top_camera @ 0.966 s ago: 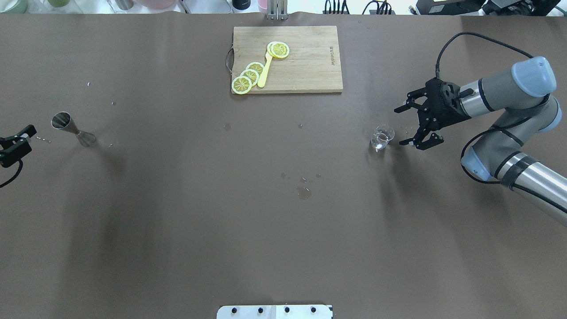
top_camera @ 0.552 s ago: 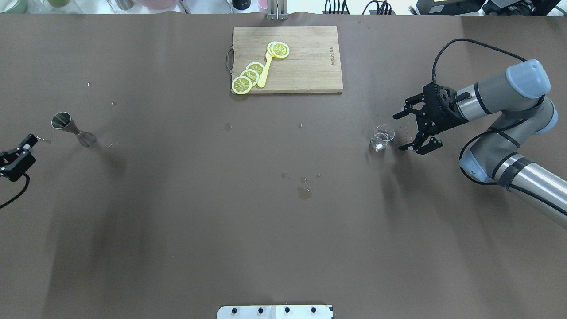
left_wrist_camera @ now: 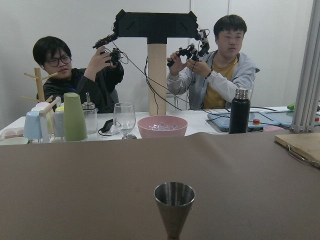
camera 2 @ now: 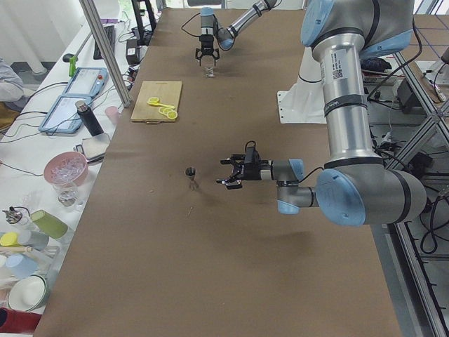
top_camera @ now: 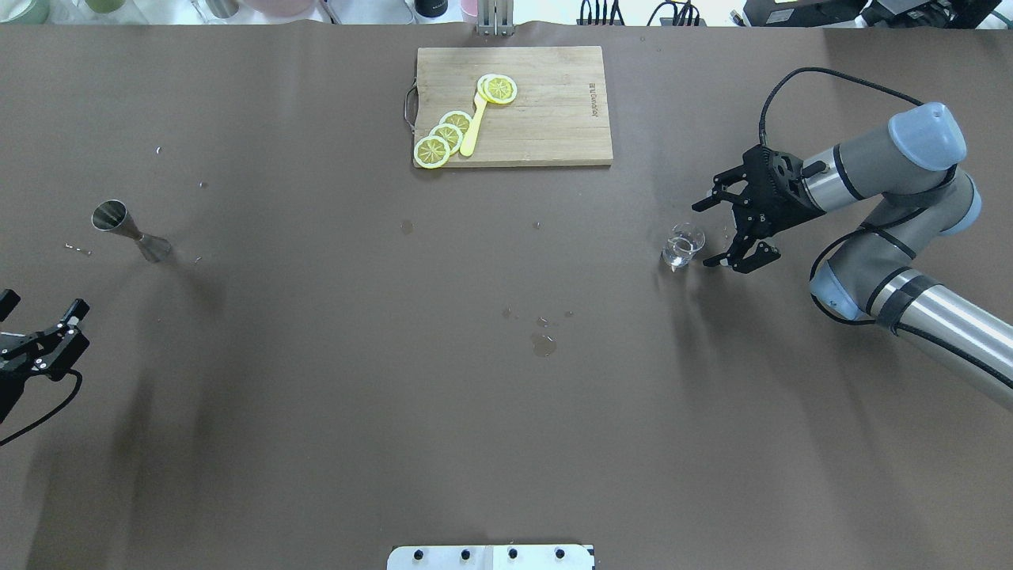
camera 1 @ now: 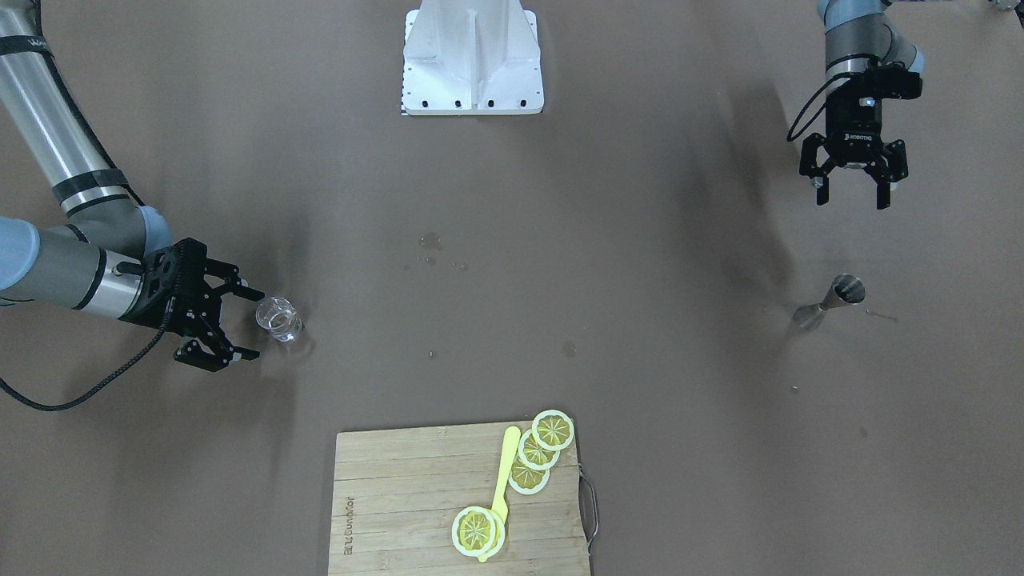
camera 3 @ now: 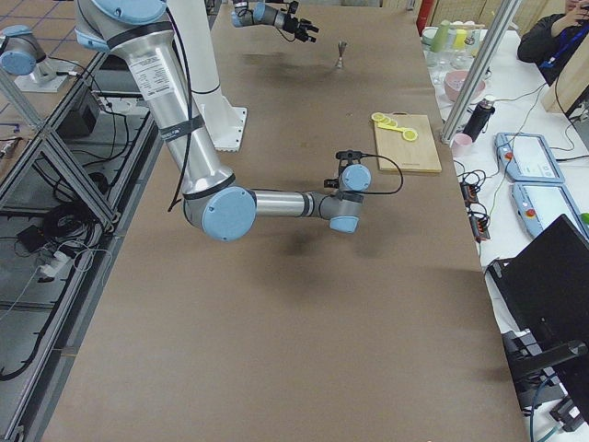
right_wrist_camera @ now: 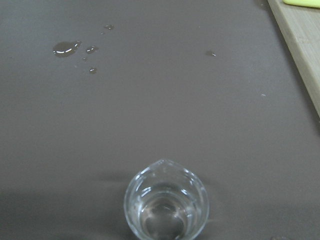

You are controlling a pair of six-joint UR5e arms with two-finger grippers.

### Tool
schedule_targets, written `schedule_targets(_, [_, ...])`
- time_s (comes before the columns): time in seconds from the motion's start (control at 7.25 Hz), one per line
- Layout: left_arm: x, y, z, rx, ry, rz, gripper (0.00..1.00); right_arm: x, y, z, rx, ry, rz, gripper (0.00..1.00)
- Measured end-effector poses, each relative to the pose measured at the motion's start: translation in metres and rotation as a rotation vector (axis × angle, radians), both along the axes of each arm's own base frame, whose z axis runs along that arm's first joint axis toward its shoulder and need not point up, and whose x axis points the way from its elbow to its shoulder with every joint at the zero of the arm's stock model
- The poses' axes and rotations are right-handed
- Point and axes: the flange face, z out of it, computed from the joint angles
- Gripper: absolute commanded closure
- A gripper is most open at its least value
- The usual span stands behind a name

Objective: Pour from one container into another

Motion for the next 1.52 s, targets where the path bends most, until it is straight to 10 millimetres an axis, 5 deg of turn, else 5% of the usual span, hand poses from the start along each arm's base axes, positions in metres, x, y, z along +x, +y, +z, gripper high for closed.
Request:
schedule_targets(0.55, [0.061,-0.028,-0.001,-0.108,-0.021,-0.093,0.11,-0.018,0.011,-0.001,0.008,-0.003,-0.027,0.01])
schedule_targets(1.24, [0.106,-0.114,-0.022,-0.187,-0.044,-0.209,0.19,-0.026,0.016,0.0,0.007,-0.003,-0.04,0.09])
schedule_targets(1.52, [0.11,-0.128,-0.018,-0.205,-0.051,-0.242,0.21,-0.027,0.017,0.0,0.006,-0.002,-0.042,0.19])
